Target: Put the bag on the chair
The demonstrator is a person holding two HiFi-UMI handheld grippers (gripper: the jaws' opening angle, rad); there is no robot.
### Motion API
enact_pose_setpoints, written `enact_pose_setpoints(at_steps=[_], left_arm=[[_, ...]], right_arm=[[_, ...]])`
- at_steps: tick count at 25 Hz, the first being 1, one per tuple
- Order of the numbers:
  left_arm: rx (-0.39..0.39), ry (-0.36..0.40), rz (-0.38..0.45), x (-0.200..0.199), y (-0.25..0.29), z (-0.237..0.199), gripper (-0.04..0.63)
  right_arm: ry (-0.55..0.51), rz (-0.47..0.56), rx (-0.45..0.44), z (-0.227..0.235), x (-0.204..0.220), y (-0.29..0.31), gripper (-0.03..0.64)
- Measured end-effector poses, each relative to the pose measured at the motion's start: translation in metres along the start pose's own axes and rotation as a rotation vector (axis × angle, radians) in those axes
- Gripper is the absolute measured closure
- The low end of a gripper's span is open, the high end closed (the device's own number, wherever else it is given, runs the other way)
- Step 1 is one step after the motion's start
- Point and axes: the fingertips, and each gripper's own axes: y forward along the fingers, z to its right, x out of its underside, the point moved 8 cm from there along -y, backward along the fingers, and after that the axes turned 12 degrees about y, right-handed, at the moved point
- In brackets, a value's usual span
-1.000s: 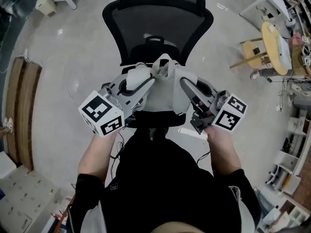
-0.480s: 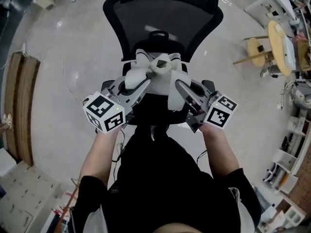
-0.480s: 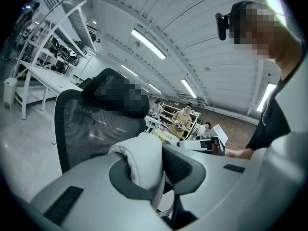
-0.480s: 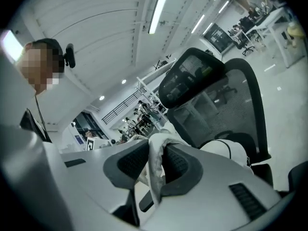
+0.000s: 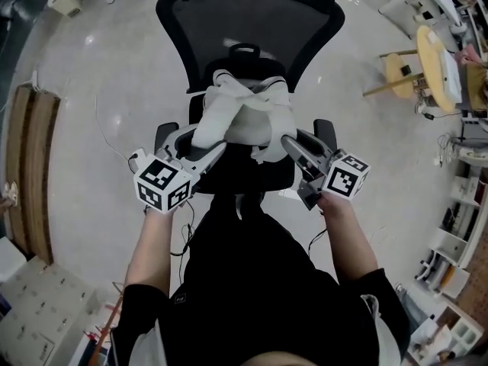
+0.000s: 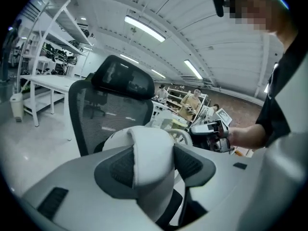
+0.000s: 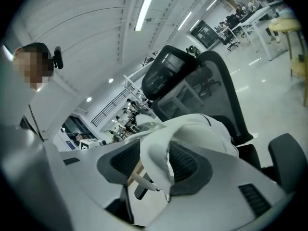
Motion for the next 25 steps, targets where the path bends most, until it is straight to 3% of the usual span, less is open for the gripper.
enact_pose_setpoints(at_steps=[4, 6, 11, 15, 20, 25], left_arm=[[-0.065, -0.048, 0.049, 0.009, -0.021, -0.004, 0.351], [-0.080, -0.034, 0.067, 0.006, -0.025, -0.001, 0.351], [-0.107, 0.090, 0.092, -0.012, -0.029, 0.017, 0.371], [-0.114, 0.156, 0.167, -0.032, -0.038, 0.033, 0.435], [-0.175, 0.182, 0.255, -0.055, -0.050, 0.052, 0.520], [-0.298, 0.154, 0.272, -0.069, -0.064, 0.083, 0.545]], right_arm=[[0.012, 0.028, 0.123, 0.015, 0.008, -0.026, 0.411], [0.010, 0.049, 0.150, 0.012, 0.013, -0.032, 0.411], [-0.123, 0.079, 0.138, -0.029, 0.025, -0.022, 0.411], [-0.247, 0.103, 0.136, -0.066, 0.032, -0.018, 0.422], [-0.363, 0.180, 0.137, -0.093, 0.029, -0.035, 0.475], [-0.452, 0.222, 0.118, -0.117, 0.024, -0.064, 0.548]])
